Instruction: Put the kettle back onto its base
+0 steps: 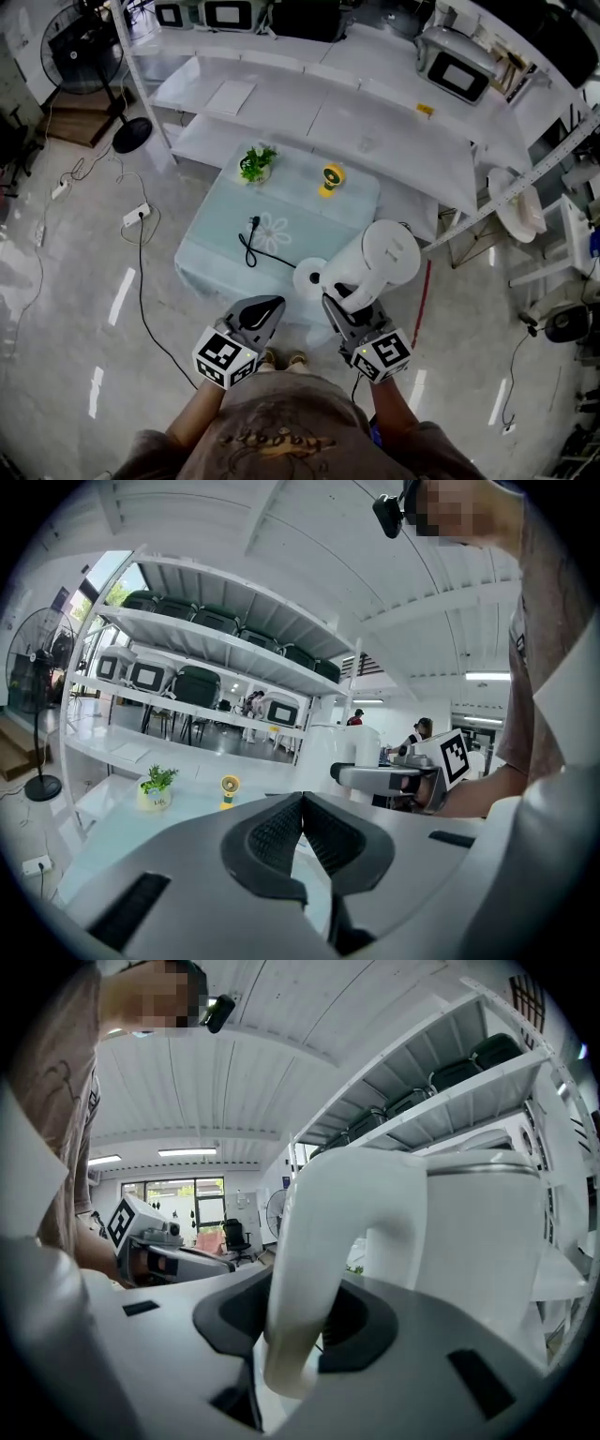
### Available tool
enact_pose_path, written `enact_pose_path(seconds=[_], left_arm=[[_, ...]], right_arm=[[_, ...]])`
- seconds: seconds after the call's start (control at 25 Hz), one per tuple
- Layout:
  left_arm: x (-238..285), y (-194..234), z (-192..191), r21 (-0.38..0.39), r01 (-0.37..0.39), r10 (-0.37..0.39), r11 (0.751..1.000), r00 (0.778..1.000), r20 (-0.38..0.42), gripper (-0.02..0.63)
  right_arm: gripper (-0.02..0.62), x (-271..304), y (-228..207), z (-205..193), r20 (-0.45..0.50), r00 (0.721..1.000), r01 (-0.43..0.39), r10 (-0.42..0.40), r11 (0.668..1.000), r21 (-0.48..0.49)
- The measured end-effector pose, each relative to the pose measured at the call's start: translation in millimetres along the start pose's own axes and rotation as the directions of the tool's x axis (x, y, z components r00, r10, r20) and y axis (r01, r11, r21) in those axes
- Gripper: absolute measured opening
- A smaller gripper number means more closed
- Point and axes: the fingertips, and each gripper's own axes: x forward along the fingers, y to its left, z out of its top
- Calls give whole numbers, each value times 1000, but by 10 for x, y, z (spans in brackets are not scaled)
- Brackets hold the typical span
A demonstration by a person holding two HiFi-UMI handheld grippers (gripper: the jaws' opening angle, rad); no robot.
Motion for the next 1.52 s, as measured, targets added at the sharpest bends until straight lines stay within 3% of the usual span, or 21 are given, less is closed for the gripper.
enact_pose_path(seconds=[0.48, 0.96, 1.52], left_arm=[[-101, 90, -104, 1, -60, 60, 998, 998, -37, 21], [-120, 121, -259, -16, -89, 88, 996, 993, -80, 21], [-178, 248, -367, -46, -126, 119, 991, 986, -118, 21]], right_arm=[[132, 453, 20, -487, -65, 994, -89, 86, 995, -52], [137, 750, -50, -1083, -141, 982, -142, 129, 986, -83], [138, 908, -54, -1454, -186, 969, -182, 159, 977, -109]])
